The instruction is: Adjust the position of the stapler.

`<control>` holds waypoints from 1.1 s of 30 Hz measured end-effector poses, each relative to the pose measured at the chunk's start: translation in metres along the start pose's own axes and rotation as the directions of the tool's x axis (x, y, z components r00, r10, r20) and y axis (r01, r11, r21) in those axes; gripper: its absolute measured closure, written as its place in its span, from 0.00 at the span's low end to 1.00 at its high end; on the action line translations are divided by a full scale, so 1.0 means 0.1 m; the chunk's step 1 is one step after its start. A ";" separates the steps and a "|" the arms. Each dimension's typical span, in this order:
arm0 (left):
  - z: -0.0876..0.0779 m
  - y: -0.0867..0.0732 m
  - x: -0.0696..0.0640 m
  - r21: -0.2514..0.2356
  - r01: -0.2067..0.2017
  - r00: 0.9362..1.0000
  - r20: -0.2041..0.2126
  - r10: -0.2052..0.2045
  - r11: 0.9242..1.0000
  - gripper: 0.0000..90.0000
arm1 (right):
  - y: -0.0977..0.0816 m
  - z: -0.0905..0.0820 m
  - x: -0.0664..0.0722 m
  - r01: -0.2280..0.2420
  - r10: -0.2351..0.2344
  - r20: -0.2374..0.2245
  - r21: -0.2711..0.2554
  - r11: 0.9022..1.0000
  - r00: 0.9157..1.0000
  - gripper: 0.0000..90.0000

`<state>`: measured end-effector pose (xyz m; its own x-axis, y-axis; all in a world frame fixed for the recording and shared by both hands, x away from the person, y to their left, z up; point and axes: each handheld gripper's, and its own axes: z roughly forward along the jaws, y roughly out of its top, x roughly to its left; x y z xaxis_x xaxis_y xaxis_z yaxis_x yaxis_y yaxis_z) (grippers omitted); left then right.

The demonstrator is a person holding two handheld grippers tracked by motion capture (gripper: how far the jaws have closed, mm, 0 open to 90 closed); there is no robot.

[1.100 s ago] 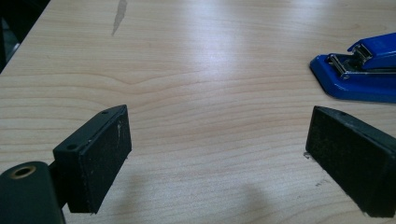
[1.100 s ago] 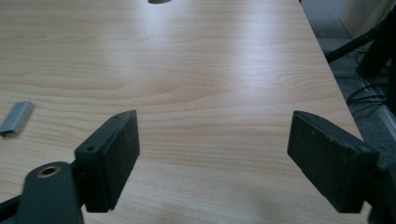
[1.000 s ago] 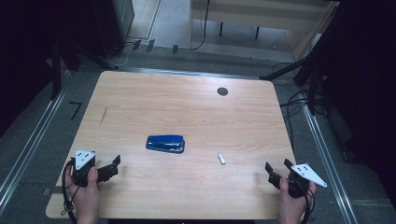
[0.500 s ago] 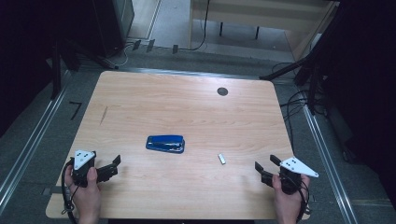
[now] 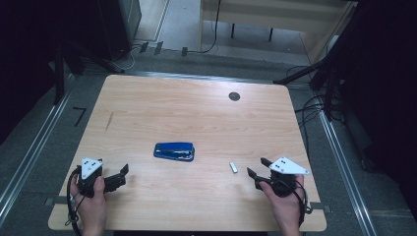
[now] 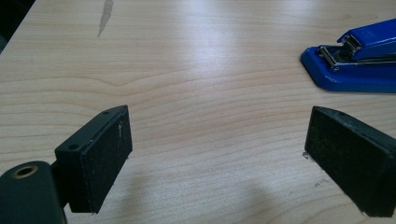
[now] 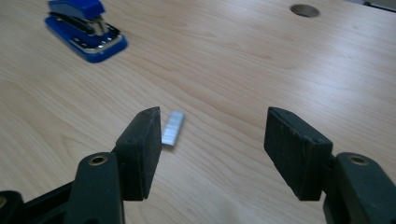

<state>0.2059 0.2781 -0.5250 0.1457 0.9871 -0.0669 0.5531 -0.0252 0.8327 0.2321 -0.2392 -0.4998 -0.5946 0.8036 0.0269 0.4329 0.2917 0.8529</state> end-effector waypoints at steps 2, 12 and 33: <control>0.00 0.00 0.00 0.002 0.001 1.000 0.002 -0.001 1.000 0.08 | 0.05 0.04 0.05 0.023 -0.023 -0.010 0.005 1.000 1.000 0.43; 0.00 0.00 0.01 0.010 0.000 1.000 0.007 0.000 1.000 0.08 | 0.24 0.25 0.19 0.043 -0.041 -0.075 0.030 0.999 0.996 0.48; 0.01 0.01 0.01 0.017 0.003 1.000 0.020 -0.003 1.000 0.08 | 0.54 0.54 0.36 0.100 -0.095 -0.154 0.026 0.995 0.984 0.51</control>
<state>0.2073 0.2792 -0.5251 0.1605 0.9837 -0.0808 0.5673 -0.0250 0.8231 0.2707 -0.1662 -0.4812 -0.7300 0.6830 0.0257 0.3888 0.3840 0.8375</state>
